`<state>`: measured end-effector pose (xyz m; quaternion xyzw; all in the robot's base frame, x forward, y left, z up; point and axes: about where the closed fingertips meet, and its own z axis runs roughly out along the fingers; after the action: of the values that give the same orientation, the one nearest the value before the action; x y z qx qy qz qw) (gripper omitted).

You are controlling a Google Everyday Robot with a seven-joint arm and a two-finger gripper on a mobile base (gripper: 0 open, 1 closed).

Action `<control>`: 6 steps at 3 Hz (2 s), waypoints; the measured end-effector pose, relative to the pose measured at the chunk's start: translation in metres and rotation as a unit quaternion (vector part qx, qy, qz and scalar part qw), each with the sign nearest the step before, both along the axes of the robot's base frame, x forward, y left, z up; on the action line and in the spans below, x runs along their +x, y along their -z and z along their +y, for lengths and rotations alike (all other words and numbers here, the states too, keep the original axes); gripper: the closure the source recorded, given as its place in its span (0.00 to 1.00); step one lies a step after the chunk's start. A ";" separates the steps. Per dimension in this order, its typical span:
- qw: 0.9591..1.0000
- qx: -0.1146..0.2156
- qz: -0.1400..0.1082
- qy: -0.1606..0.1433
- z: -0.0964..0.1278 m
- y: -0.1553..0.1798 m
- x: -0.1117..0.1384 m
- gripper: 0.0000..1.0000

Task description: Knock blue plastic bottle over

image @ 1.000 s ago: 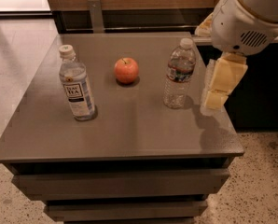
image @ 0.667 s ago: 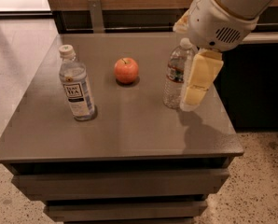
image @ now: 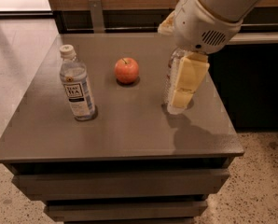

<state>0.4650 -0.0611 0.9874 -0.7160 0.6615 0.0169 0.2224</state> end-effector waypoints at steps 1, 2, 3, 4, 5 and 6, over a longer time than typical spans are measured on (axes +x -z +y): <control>0.998 0.018 -0.007 -0.062 0.045 -0.001 -0.002 0.00; 0.994 0.048 -0.005 -0.099 0.078 0.006 0.001 0.00; 0.989 0.091 -0.004 -0.113 0.104 0.020 0.003 0.00; 0.985 0.129 -0.004 -0.111 0.118 0.033 0.002 0.00; 0.980 0.174 -0.007 -0.095 0.127 0.049 -0.001 0.00; 0.969 0.235 -0.002 -0.073 0.133 0.066 -0.005 0.00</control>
Offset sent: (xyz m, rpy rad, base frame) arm 0.0086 0.1198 -0.0202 0.1938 0.0052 0.2862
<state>0.4604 0.0723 0.9219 -0.6898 0.5845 0.1868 0.3842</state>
